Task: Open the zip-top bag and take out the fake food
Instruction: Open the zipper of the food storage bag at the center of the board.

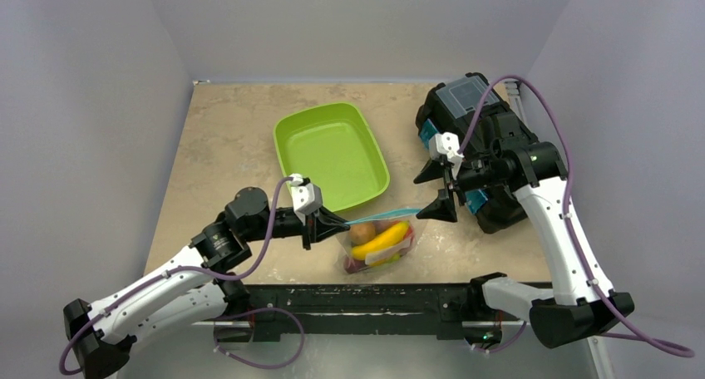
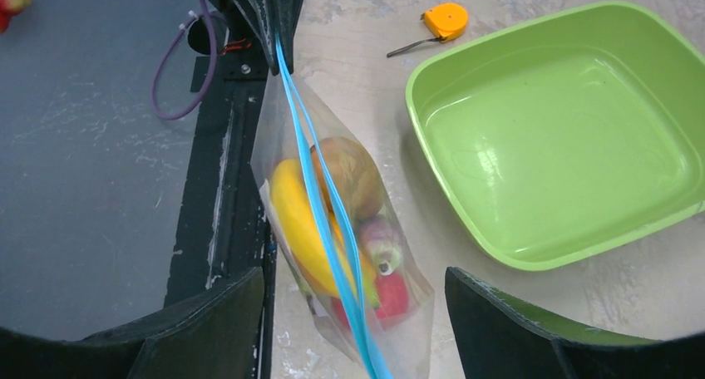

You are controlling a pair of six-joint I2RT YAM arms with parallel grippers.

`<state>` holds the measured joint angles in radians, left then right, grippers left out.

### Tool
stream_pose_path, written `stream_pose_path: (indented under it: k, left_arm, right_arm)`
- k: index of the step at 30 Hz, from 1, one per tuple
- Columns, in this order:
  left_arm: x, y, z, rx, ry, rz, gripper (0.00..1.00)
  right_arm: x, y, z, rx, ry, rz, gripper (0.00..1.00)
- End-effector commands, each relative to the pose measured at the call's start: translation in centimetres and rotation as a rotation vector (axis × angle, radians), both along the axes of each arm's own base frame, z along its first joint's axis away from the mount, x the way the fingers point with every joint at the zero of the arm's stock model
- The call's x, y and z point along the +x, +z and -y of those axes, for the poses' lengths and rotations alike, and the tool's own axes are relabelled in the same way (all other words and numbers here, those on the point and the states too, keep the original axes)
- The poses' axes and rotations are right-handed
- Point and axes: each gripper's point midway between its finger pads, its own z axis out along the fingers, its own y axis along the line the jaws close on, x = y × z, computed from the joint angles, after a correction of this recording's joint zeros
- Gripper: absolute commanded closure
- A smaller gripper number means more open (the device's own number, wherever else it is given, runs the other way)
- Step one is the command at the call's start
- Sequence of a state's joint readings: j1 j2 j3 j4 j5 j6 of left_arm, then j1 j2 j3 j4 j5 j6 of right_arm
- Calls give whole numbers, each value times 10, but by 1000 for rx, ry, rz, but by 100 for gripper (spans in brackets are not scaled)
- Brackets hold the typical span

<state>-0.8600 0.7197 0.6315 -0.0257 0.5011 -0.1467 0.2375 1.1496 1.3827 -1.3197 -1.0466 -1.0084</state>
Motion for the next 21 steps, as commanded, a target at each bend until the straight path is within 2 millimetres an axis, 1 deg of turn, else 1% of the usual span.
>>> stream_pose_path:
  k: [1,3,7,11,15,21]
  left_arm:
    - [1,15,4,-34,5,22,100]
    - [1,15,5,-32,2,20,100]
    - [1,15,8,-27,-3,18,100]
    - [2,15,12,-22,-3,15,100]
    - [3,15,15,-21,-2,15,100]
    - [3,18,16,-28,8,13,100]
  right_arm:
    - [5,20,-5,37,-9,35,22]
    - [4,17,-7,39,-1,28,25]
    - [1,4,-13,28,24,-1,31]
    - [1,-7,-16,-2,33,-3,41]
    - [-5,-19,-20,-18,62,-18,47]
    - [-9,-29,-31,-30,102,-39,51]
